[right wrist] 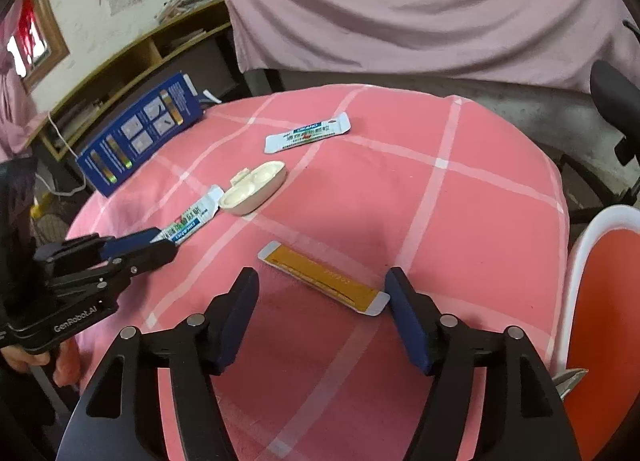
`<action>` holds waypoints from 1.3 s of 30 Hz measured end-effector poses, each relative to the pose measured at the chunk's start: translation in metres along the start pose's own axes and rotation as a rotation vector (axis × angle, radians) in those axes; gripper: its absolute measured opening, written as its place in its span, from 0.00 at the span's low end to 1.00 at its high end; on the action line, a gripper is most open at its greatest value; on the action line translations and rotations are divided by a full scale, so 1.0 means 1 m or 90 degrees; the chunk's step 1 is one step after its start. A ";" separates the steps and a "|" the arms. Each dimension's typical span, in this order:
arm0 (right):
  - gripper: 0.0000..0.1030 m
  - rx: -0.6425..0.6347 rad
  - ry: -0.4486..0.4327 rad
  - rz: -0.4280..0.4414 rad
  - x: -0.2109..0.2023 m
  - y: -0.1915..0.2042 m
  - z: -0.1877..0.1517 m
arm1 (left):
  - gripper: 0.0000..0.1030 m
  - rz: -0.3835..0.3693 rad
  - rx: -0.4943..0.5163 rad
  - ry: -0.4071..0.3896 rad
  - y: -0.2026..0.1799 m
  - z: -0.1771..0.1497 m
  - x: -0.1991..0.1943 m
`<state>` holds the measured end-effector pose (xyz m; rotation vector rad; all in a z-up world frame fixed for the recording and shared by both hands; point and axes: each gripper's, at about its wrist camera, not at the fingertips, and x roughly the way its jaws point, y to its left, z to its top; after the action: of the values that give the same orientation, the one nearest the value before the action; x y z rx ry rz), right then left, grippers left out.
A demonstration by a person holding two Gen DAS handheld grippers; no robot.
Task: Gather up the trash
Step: 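Close the right tool on the orange strip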
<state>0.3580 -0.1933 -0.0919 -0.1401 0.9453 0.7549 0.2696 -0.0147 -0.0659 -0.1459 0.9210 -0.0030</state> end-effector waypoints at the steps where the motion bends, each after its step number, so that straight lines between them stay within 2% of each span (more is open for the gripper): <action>1: 0.57 -0.001 0.003 -0.019 0.003 0.001 0.002 | 0.18 0.001 0.000 0.001 -0.001 -0.001 0.000; 3: 0.44 0.004 0.005 -0.039 0.005 -0.001 0.003 | 0.18 0.006 0.003 0.003 -0.003 -0.001 0.001; 7: 0.27 0.023 -0.003 -0.041 0.002 -0.008 0.003 | 0.18 0.026 0.022 0.004 -0.009 -0.001 0.004; 8: 0.18 0.025 -0.006 -0.041 0.001 -0.009 0.002 | 0.18 0.028 0.024 0.004 -0.010 -0.001 0.005; 12: 0.07 0.034 -0.019 -0.030 -0.004 -0.010 0.001 | 0.18 0.038 0.033 -0.005 -0.009 -0.004 0.003; 19: 0.06 0.038 -0.061 -0.005 -0.019 -0.006 -0.006 | 0.18 0.057 0.066 -0.034 -0.028 -0.017 -0.008; 23: 0.05 0.024 -0.067 -0.005 -0.022 -0.001 -0.008 | 0.18 0.056 0.062 -0.035 -0.031 -0.019 -0.007; 28: 0.07 0.040 -0.048 -0.005 -0.020 -0.007 -0.011 | 0.18 0.054 0.051 -0.036 -0.030 -0.020 -0.007; 32: 0.13 0.043 -0.040 -0.011 -0.016 -0.008 -0.007 | 0.18 0.045 0.035 -0.037 -0.026 -0.017 -0.008; 35: 0.29 0.037 -0.041 -0.008 -0.013 -0.004 -0.001 | 0.18 0.025 0.015 -0.031 -0.021 -0.014 -0.008; 39: 0.29 0.036 -0.040 -0.006 -0.006 -0.002 0.010 | 0.18 0.007 -0.005 -0.029 -0.016 -0.013 -0.009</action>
<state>0.3638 -0.1937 -0.0821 -0.0714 0.9048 0.7193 0.2549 -0.0318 -0.0643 -0.1473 0.8769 0.0138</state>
